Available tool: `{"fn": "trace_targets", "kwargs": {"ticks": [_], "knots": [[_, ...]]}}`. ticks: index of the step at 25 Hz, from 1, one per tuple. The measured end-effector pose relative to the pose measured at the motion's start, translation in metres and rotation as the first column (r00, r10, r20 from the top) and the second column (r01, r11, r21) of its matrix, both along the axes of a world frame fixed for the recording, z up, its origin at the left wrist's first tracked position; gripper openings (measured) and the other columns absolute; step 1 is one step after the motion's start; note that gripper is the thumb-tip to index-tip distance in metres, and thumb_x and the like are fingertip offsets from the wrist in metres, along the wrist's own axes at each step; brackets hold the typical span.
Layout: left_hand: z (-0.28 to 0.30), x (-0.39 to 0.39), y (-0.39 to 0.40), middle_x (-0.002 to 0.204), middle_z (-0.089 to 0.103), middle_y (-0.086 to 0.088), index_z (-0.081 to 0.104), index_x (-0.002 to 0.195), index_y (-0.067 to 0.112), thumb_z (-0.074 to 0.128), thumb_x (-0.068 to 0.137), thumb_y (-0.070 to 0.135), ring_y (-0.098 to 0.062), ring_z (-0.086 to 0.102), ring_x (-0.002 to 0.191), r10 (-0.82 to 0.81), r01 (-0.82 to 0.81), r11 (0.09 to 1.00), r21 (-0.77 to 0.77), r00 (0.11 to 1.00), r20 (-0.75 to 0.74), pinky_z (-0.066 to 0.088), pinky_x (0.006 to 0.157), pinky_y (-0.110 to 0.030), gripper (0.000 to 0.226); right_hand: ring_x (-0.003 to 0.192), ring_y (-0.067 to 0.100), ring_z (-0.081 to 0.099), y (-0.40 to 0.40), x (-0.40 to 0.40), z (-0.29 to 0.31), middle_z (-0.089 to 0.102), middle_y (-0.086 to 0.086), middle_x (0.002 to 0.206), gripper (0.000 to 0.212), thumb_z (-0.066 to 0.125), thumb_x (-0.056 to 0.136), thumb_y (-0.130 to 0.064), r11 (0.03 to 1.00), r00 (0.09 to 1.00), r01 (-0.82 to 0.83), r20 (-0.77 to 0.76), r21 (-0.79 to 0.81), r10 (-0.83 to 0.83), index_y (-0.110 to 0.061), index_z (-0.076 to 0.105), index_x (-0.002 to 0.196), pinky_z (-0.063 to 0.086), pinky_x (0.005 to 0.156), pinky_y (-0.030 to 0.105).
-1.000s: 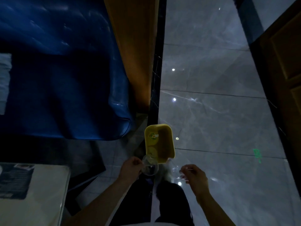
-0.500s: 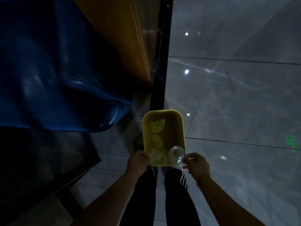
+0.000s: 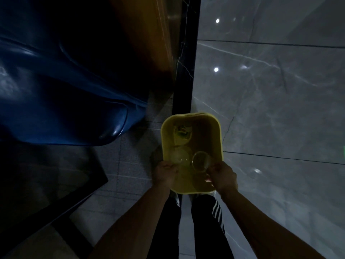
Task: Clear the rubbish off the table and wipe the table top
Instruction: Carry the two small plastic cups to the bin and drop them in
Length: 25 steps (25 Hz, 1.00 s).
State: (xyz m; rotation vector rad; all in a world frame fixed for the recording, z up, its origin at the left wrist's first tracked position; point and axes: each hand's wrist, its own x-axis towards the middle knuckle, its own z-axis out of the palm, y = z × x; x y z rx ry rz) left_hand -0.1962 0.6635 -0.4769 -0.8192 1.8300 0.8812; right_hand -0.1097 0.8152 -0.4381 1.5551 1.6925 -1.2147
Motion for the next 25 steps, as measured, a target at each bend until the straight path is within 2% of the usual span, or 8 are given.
{"fn": "trace_targets", "kwargs": {"ticks": [3,5,10,12,14,18,22,25], "knots": [[0.014,-0.002,-0.004,0.082,0.063,-0.018,0.060,0.108,-0.001,0.057,0.087,0.004,-0.027,0.058,0.064,0.023,-0.023,0.998,0.056,1.000,0.000,0.054,0.063,-0.041,0.022,0.089,0.028,0.071,-0.001,0.001,0.016,0.072,0.011,0.105,0.027,0.058,0.093,-0.029,0.996,0.999,-0.041,-0.037,-0.076,0.039,-0.017,0.062,0.116,0.057,0.089,0.050],[0.031,-0.005,-0.006,0.081,0.060,-0.013,0.060,0.108,0.000,0.056,0.087,0.006,-0.026,0.057,0.063,-0.041,0.040,0.996,0.079,0.999,0.007,0.050,0.060,-0.035,0.022,0.096,0.031,0.069,0.000,0.002,0.031,0.070,0.014,0.111,0.029,0.057,0.093,-0.030,0.985,0.992,-0.126,-0.017,-0.120,0.125,-0.014,0.062,0.117,0.054,0.093,0.049],[0.127,-0.019,-0.015,0.099,0.068,-0.022,0.061,0.072,0.025,0.057,0.081,0.015,-0.029,0.065,0.081,-0.307,0.309,0.943,0.121,0.951,-0.041,0.053,0.063,-0.033,0.015,0.102,0.033,0.066,-0.001,-0.007,0.119,0.068,0.017,0.115,0.027,0.059,0.093,-0.027,0.963,0.970,-0.239,-0.068,-0.122,0.232,-0.011,0.064,0.114,0.053,0.094,0.044],[0.176,-0.026,-0.022,0.099,0.071,-0.014,0.059,0.066,0.030,0.057,0.082,0.022,-0.029,0.067,0.089,-0.477,0.490,0.867,0.094,0.869,-0.134,0.055,0.078,-0.037,0.018,0.105,0.032,0.065,-0.004,-0.012,0.169,0.067,0.014,0.121,0.026,0.056,0.094,-0.026,0.957,0.959,-0.273,-0.111,-0.098,0.262,-0.012,0.064,0.116,0.052,0.096,0.045],[0.227,-0.031,-0.032,0.094,0.069,-0.006,0.056,0.067,0.031,0.054,0.083,0.030,-0.023,0.065,0.089,-0.649,0.666,0.745,0.036,0.736,-0.194,0.053,0.080,-0.035,0.016,0.106,0.031,0.065,-0.007,-0.014,0.220,0.065,0.011,0.124,0.024,0.055,0.095,-0.024,0.954,0.947,-0.293,-0.157,-0.056,0.282,-0.013,0.064,0.114,0.051,0.094,0.043],[0.330,-0.034,-0.056,0.107,0.068,-0.006,0.061,0.090,0.022,0.048,0.090,0.032,-0.021,0.061,0.094,-0.778,0.805,0.593,-0.020,0.567,-0.270,0.047,0.081,-0.032,0.017,0.105,0.031,0.065,-0.024,-0.007,0.327,0.066,0.013,0.122,0.024,0.054,0.095,-0.025,0.934,0.906,-0.356,-0.229,0.045,0.356,-0.015,0.064,0.114,0.051,0.094,0.041],[0.394,-0.011,-0.085,0.120,0.064,-0.010,0.061,0.109,0.014,0.048,0.093,0.029,-0.026,0.058,0.112,-0.746,0.774,0.629,-0.068,0.577,-0.332,0.045,0.095,-0.035,0.026,0.099,0.029,0.067,-0.050,0.013,0.389,0.070,0.011,0.112,0.026,0.045,0.098,-0.032,0.728,0.714,-0.659,-0.148,0.187,0.684,-0.019,0.062,0.113,0.052,0.085,0.037],[0.418,0.026,-0.109,0.123,0.063,-0.011,0.060,0.113,0.009,0.048,0.095,0.026,-0.028,0.057,0.116,-0.667,0.702,0.708,-0.077,0.629,-0.400,0.044,0.096,-0.033,0.028,0.089,0.021,0.066,-0.063,0.031,0.415,0.070,0.004,0.105,0.021,0.046,0.098,-0.034,0.588,0.563,-0.768,-0.170,0.253,0.809,-0.023,0.061,0.109,0.054,0.078,0.035]]}}
